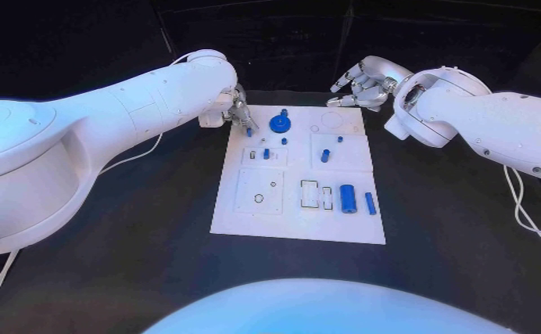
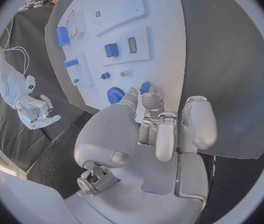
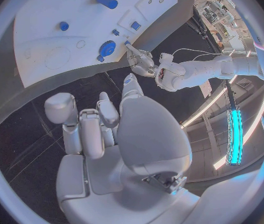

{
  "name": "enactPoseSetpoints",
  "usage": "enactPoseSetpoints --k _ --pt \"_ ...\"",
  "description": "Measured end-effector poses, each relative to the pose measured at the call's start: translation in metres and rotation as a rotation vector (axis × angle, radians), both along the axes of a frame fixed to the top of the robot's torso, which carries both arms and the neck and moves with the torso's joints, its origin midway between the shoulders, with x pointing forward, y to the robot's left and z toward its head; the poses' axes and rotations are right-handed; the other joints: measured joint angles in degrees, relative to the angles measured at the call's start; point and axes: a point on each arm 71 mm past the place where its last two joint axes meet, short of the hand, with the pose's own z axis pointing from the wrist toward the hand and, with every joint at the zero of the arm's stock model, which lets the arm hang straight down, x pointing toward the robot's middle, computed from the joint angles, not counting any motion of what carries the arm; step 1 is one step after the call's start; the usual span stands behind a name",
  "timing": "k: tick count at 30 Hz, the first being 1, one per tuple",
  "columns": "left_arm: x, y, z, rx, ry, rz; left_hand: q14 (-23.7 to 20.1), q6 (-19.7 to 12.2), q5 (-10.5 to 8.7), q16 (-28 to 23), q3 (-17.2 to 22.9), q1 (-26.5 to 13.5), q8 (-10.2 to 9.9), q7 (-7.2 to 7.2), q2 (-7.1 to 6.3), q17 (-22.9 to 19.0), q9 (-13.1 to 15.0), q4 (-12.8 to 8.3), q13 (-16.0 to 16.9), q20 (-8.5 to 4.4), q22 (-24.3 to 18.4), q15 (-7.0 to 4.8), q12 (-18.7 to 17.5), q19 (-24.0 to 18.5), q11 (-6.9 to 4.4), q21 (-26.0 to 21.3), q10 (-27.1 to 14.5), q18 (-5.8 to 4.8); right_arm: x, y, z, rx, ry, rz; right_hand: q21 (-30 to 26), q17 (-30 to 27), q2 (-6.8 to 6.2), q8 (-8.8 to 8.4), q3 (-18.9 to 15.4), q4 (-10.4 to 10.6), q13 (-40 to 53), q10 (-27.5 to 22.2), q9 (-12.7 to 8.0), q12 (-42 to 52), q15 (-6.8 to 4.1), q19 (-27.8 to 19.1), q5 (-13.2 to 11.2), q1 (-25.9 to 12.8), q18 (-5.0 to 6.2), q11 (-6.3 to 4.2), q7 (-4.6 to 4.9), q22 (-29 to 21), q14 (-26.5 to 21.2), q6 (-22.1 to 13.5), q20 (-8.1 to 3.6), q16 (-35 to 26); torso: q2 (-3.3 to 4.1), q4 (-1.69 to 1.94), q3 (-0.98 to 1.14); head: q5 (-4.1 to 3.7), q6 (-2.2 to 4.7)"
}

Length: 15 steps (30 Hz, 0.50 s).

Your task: Assemble the parts on the task board

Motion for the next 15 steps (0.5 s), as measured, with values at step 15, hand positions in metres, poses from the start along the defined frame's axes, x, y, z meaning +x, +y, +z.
enactPoseSetpoints --k 15 --pt "-0.0003 -0.0006 -0.0003 0.002 0.006 0.0 0.1 0.4 -0.01 0.0 5.4 4.7 0.5 -0.39 1.87 0.0 -0.8 -5.0 -0.9 -0.19 0.0 -0.55 -0.4 0.2 -0.83 0.0 -0.4 0.0 -0.0001 0.0007 0.0001 0.0 0.0 0.001 0.0 0.0 0.0 0.0 0.0 0.0 -0.1 0.0 0.0 0.0 0.0 0.0 0.3 0.0 0.0 0.0 0.0 -0.1 0.0 0.0 0.0 0.0 0.01 0.01 -0.01 -0.15 -0.25"
